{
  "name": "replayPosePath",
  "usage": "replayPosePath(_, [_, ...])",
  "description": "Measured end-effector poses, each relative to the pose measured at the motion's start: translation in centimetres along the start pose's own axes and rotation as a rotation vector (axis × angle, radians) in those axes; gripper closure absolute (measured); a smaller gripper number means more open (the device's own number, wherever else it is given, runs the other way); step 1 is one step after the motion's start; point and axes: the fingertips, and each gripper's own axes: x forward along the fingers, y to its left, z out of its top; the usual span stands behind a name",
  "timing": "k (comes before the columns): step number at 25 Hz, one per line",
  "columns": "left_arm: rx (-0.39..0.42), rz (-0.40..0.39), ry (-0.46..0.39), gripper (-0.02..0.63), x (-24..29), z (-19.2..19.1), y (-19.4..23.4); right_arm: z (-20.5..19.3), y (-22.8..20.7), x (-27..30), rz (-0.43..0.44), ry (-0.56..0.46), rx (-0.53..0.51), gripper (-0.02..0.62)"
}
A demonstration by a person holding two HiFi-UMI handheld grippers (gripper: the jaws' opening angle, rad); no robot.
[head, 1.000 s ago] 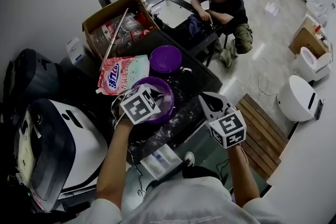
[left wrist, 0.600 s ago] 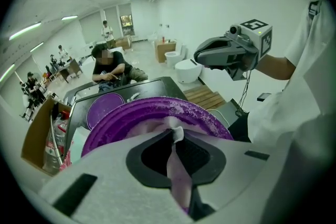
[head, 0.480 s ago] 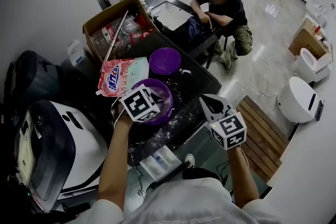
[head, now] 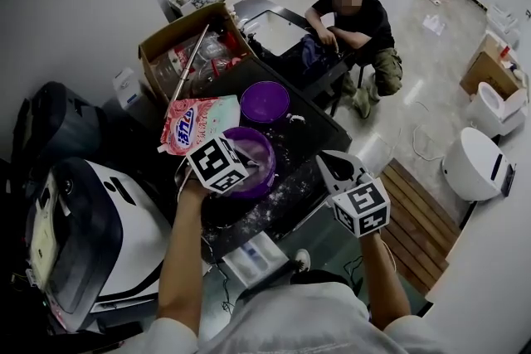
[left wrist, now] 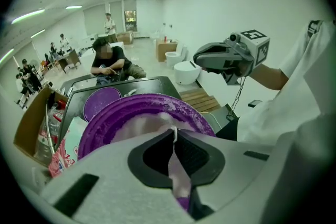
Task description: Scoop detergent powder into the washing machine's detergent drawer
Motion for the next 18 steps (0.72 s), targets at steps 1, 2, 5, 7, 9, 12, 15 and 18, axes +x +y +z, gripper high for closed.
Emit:
replayPosePath(1, [-0.008, -0.01, -0.009, 0.592, -0.2, -0.1, -0.3, 0.2, 0.1, -0.1, 0.001, -0.005, -0.004, 0.589])
replayPosePath(2, [-0.015, -0.019, -0.02, 0.592, -0.5, -0.3, -0.6, 0.3, 0.2, -0.1, 0.001, -0.009, -0.008, 0.589])
replayPosePath(5, [-0.021, -0.045, -0.062, 0.592, -1.4, -0.5, -1.3, 0.3, 0.7, -0.3, 0.004, -0.022, -0.012, 0.589])
replayPosePath(7, [-0.018, -0.065, -0.068, 0.592, -1.9, -0.5, -1.7, 0.1, 1.0, -0.3, 0.004, -0.026, -0.011, 0.589])
replayPosePath(9, [-0.014, -0.078, -0.059, 0.592, -2.3, -0.8, -1.9, 0.0, 1.2, -0.4, 0.002, -0.027, -0.009, 0.589])
replayPosePath(12, [-0.019, -0.074, -0.067, 0.592, -2.8, -1.1, -2.0, 0.3, 2.0, -0.5, 0.008, -0.034, -0.008, 0.589])
replayPosePath(15, [-0.04, -0.079, -0.096, 0.592, -3.3, -1.2, -2.2, 0.5, 2.2, -0.7, 0.0, -0.042, -0.007, 0.589])
replayPosePath(18, [-0.065, -0.097, -0.148, 0.592, -3.9, -1.1, -2.5, 0.6, 2.2, -0.7, -0.007, -0.045, 0.005, 0.589])
